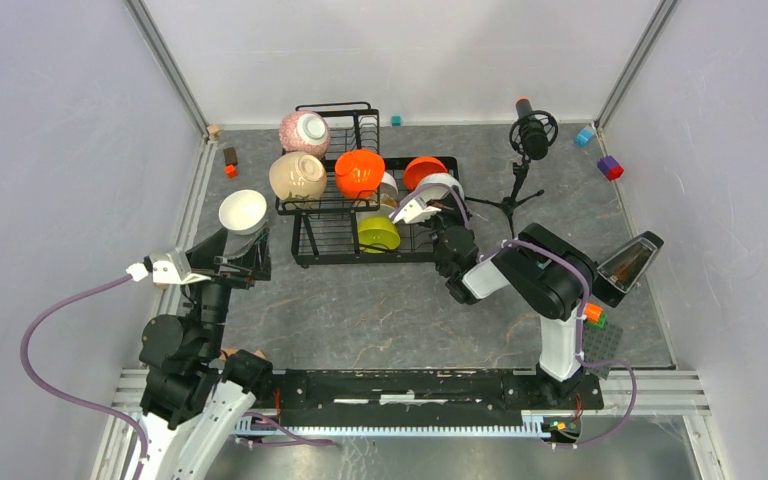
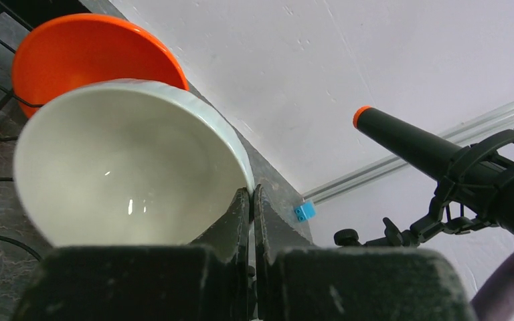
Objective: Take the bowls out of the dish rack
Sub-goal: Pick up the bowl from the dish rack.
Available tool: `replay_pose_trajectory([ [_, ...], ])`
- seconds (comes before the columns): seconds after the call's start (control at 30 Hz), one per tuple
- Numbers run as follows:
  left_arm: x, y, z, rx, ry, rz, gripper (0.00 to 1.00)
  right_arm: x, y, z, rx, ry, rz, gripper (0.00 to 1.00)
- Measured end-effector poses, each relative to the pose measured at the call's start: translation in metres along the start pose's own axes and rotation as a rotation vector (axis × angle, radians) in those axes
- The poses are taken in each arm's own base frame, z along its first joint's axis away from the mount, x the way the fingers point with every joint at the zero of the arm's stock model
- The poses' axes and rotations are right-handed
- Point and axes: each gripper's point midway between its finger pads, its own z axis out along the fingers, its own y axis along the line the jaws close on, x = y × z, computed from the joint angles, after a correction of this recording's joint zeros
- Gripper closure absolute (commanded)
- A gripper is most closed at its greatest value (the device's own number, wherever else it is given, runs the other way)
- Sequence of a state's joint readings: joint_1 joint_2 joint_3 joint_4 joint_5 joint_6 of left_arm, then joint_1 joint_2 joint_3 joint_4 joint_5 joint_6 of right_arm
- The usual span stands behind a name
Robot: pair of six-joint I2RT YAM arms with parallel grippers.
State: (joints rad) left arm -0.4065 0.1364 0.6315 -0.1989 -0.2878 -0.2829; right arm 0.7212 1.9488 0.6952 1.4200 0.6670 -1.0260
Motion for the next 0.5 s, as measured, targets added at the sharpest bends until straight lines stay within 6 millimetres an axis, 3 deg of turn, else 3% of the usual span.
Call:
replay_pose_trajectory([
  [0.5, 0.0000, 0.0000, 0.0000, 0.000, 0.000, 0.000, 0.00, 0.0018, 0.0015, -0.0016, 0.007, 0.010, -0.012, 1.00],
])
